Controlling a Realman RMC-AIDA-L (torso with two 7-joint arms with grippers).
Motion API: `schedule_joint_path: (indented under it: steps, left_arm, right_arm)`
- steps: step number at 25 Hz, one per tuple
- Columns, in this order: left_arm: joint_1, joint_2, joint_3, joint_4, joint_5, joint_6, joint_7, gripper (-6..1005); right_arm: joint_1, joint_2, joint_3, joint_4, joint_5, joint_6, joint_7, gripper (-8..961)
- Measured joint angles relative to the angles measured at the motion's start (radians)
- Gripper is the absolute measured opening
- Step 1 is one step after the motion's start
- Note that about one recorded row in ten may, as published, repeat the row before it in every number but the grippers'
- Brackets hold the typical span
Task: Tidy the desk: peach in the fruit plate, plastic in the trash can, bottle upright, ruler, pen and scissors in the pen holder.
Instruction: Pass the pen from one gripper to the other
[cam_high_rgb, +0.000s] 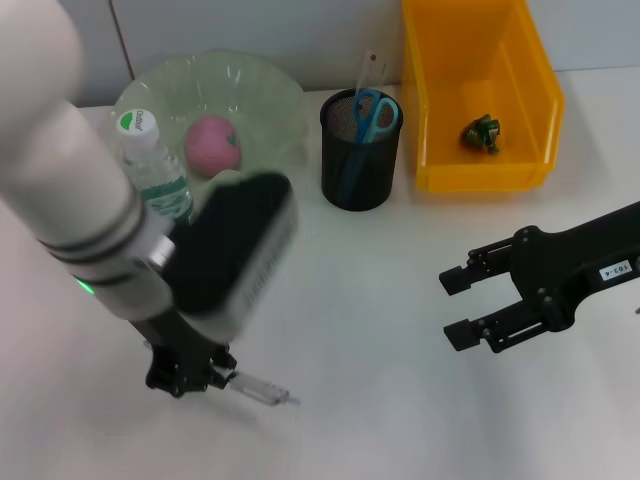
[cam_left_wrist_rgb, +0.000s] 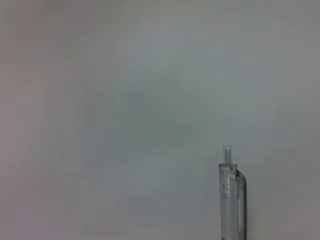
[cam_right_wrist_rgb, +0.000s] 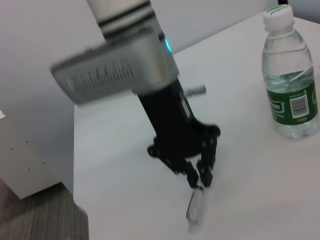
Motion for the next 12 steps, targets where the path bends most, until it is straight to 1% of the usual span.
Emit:
schedule_joint_path:
  steps: [1,2,3,6,7,8,9,10,12]
  left_arm:
    - [0.000,0.000,0.000,0.000,0.000,0.000,0.000,156]
    - [0.004,0.003,-0.120,0.059,-0.028,0.098,0.014,151]
    - [-0.001,0.005,-0.260,0.088,-0.073,0.201,0.034,147]
    - [-0.001,0.005,-0.260,0.088,-0.073,0.201,0.034,136]
    - [-0.008,0.008,-0.523,0.107,-0.157,0.319,0.053,132]
    - [-0.004,0.011,-0.683,0.098,-0.223,0.346,0.050,133]
    - [-0.004,0.011,-0.683,0.098,-0.223,0.346,0.050,134]
    - [-0.001,0.012,-0.801,0.076,-0.277,0.352,0.040,135]
    - [-0.001,0.012,-0.801,0.076,-0.277,0.352,0.040,136]
  right_arm:
    - [0.000,-0.001,0.000,0.000,0.000,-0.001,0.002,762]
    - [0.001,-0.001,0.000,-0.001,0.000,-0.001,0.003,762]
    - [0.001,-0.002,0.000,-0.001,0.000,-0.002,0.003,762]
    - [0.001,-0.003,0.000,-0.003,0.000,-0.005,0.003,762]
    - [0.000,-0.003,0.000,-0.004,0.000,-0.008,0.003,761]
    - [-0.001,-0.003,0.001,-0.005,0.000,-0.012,0.003,761]
    - [-0.001,-0.004,0.004,-0.005,0.000,-0.017,0.003,761]
    - [-0.001,-0.004,0.008,-0.005,0.001,-0.023,0.003,761]
    - [-0.003,-0.008,0.014,-0.005,0.006,-0.031,0.003,761]
